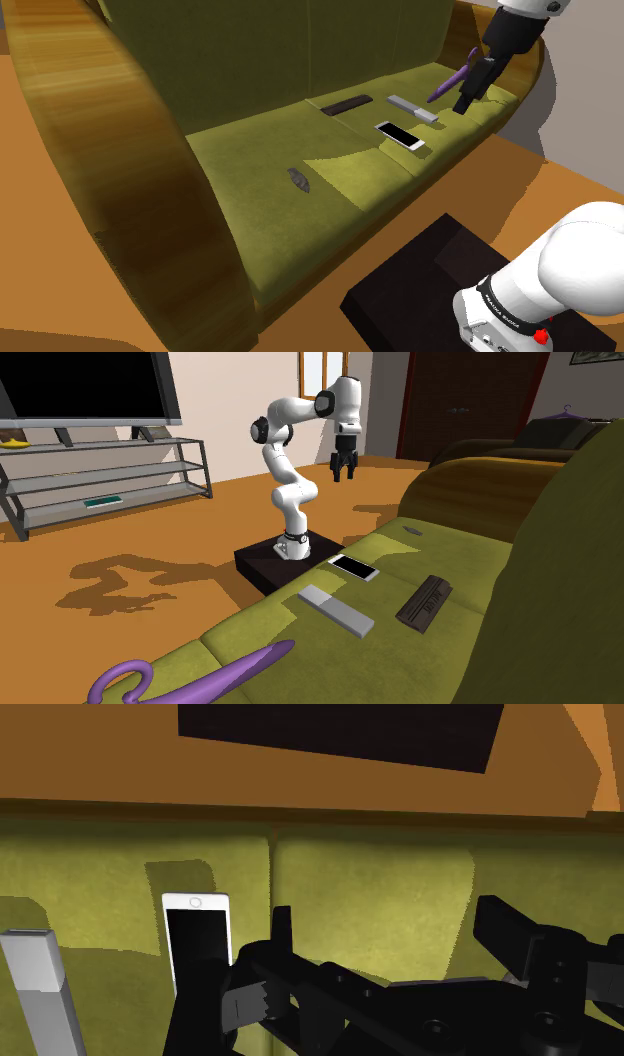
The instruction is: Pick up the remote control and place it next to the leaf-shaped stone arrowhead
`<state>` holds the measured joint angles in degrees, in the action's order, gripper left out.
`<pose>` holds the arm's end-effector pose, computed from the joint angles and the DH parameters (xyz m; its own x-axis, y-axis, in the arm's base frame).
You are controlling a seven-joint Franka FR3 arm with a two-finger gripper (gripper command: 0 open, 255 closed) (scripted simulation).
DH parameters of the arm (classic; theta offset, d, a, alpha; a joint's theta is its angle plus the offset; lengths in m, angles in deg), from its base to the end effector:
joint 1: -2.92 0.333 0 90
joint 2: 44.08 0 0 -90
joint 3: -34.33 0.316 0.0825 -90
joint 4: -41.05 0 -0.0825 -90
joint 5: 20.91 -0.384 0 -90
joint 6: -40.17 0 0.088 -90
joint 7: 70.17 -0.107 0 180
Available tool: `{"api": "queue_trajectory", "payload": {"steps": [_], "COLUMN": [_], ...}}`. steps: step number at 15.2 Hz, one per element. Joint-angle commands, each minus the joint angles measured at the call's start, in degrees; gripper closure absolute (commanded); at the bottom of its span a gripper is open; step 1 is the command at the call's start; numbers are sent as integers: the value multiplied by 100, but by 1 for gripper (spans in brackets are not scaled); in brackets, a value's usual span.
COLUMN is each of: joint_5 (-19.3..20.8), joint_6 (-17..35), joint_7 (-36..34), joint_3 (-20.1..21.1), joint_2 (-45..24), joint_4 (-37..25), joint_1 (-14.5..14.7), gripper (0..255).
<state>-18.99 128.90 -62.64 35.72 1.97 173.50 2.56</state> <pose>0.3001 0.0044 0.6149 0.9894 0.1413 0.0335 0.1393 -0.9887 0.0558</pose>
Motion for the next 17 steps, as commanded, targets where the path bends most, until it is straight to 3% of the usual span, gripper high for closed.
{"api": "queue_trajectory", "payload": {"steps": [1, 10, 17], "joint_5": [0, 375, 398], "joint_6": [0, 1046, 1702], "joint_7": [0, 750, 1346], "joint_3": [0, -795, -1365], "joint_2": [0, -1333, -2607], "joint_4": [0, -263, -861], "joint_1": [0, -275, -415], "gripper": [0, 0, 0]}}
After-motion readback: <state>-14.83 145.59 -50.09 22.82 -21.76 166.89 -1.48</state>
